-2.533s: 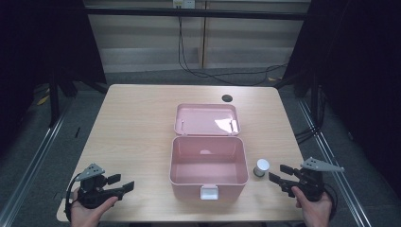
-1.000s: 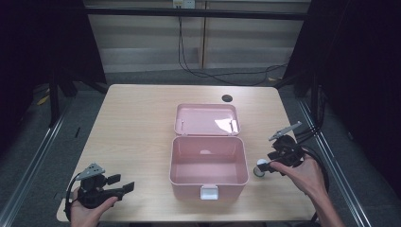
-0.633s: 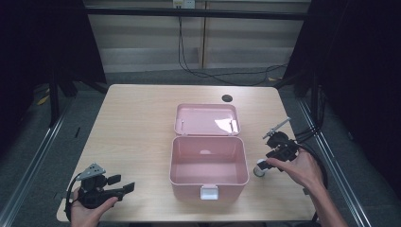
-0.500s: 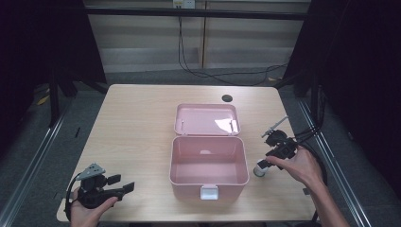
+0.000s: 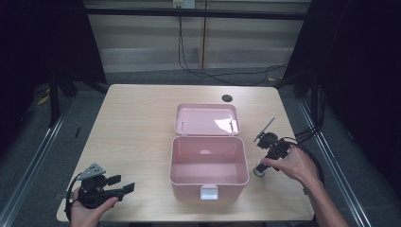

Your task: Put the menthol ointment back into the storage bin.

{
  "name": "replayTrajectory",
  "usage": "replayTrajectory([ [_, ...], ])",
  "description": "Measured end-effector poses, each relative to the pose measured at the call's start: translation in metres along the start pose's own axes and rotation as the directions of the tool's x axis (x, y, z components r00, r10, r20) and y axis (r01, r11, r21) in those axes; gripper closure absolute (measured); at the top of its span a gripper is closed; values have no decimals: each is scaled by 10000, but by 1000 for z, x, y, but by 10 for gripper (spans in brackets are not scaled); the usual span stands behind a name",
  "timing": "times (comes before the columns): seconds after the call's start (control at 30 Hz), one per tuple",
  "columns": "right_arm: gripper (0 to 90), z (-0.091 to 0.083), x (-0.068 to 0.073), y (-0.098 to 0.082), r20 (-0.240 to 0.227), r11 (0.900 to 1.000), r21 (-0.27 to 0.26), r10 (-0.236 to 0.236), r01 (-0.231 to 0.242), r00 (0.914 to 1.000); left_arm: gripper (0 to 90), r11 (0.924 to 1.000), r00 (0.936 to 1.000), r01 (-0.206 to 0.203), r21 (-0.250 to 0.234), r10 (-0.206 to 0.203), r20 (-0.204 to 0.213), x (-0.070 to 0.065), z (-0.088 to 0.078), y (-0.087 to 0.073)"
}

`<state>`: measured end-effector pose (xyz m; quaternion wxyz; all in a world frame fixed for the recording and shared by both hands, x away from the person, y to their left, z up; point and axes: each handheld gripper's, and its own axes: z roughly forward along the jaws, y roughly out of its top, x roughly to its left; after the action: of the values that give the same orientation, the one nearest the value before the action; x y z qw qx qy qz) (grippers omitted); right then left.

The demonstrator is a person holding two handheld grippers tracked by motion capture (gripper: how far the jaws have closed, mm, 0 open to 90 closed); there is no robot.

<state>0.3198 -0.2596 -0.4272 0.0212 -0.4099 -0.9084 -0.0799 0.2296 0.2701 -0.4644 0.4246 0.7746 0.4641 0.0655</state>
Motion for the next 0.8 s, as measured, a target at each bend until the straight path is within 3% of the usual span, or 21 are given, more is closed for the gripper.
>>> replayTrajectory([
  [0.57, 511, 9, 2, 6, 216, 9987, 475, -169, 158, 9996, 304, 9999, 10000, -4, 160, 3, 70, 0, 2, 0],
  [0.8, 512, 6, 2, 5, 114, 9993, 372, -55, 51, 9999, 305, 9998, 10000, -24, 198, 23, 48, 0, 2, 0],
])
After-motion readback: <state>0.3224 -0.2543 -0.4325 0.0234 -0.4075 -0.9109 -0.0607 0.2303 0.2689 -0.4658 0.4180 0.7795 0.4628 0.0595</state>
